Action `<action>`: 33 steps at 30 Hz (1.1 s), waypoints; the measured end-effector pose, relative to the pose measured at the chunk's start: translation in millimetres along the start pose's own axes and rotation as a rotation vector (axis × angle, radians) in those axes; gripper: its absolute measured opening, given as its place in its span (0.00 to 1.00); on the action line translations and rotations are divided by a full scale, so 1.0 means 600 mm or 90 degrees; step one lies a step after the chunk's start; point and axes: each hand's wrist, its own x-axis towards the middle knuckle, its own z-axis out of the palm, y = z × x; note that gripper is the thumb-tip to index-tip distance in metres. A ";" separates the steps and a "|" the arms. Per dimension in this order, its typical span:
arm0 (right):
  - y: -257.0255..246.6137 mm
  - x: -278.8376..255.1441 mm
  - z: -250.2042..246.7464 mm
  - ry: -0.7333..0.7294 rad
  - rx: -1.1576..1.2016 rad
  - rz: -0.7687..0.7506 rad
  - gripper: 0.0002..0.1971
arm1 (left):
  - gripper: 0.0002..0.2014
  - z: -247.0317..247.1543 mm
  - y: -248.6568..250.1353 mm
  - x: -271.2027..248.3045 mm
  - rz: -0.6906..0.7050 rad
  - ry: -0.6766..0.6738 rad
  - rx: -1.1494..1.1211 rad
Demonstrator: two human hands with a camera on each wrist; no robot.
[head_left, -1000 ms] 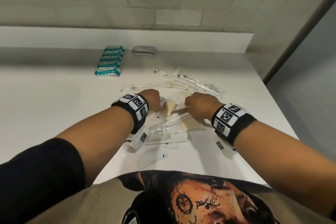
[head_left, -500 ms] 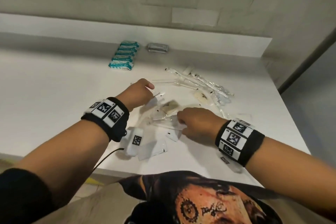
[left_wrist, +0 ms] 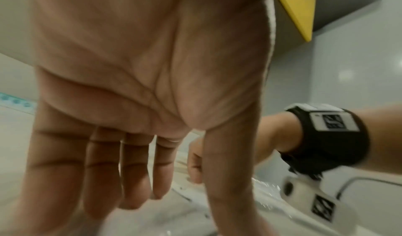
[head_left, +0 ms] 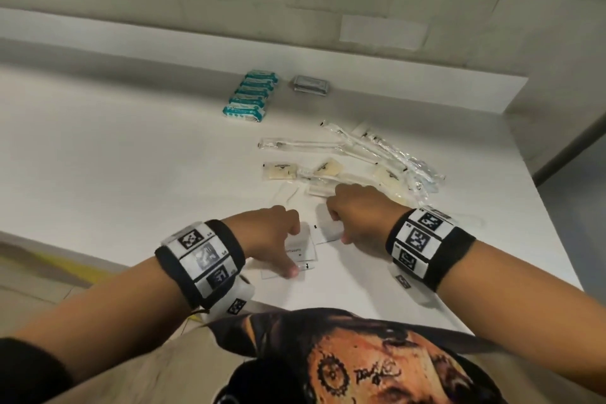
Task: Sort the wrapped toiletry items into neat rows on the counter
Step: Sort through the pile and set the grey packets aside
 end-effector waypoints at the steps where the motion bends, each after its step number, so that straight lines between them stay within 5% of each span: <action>1: -0.001 0.000 -0.004 -0.019 0.005 0.013 0.16 | 0.35 0.007 0.006 -0.001 0.007 0.018 0.040; 5: -0.002 -0.004 -0.004 -0.062 0.069 0.059 0.17 | 0.34 0.018 0.017 0.008 0.011 0.067 0.111; 10: 0.006 -0.010 0.007 -0.046 0.055 0.088 0.14 | 0.33 0.011 0.019 0.016 -0.006 0.011 0.134; 13: 0.042 -0.009 0.016 0.048 0.070 0.212 0.17 | 0.26 0.009 0.021 0.024 0.012 -0.021 0.182; 15: 0.070 -0.010 0.019 0.023 0.118 0.275 0.18 | 0.22 0.005 0.024 0.032 0.017 -0.025 0.178; 17: 0.078 -0.024 0.014 -0.040 0.225 0.200 0.19 | 0.20 -0.007 0.033 0.044 0.022 0.011 0.137; 20: 0.079 -0.049 0.006 0.011 0.383 0.113 0.14 | 0.25 -0.037 0.049 0.077 0.040 0.146 0.071; 23: 0.131 -0.070 0.007 0.095 0.396 0.275 0.15 | 0.33 -0.060 0.066 0.109 0.071 0.193 0.018; 25: 0.176 -0.095 0.013 0.065 0.360 0.403 0.17 | 0.31 -0.069 0.078 0.121 0.059 0.164 0.045; 28: 0.214 -0.131 0.022 0.009 0.386 0.405 0.11 | 0.22 -0.082 0.087 0.131 0.055 0.177 0.063; 33: 0.254 -0.123 0.017 0.159 0.415 0.449 0.12 | 0.21 -0.098 0.094 0.154 0.047 0.222 -0.132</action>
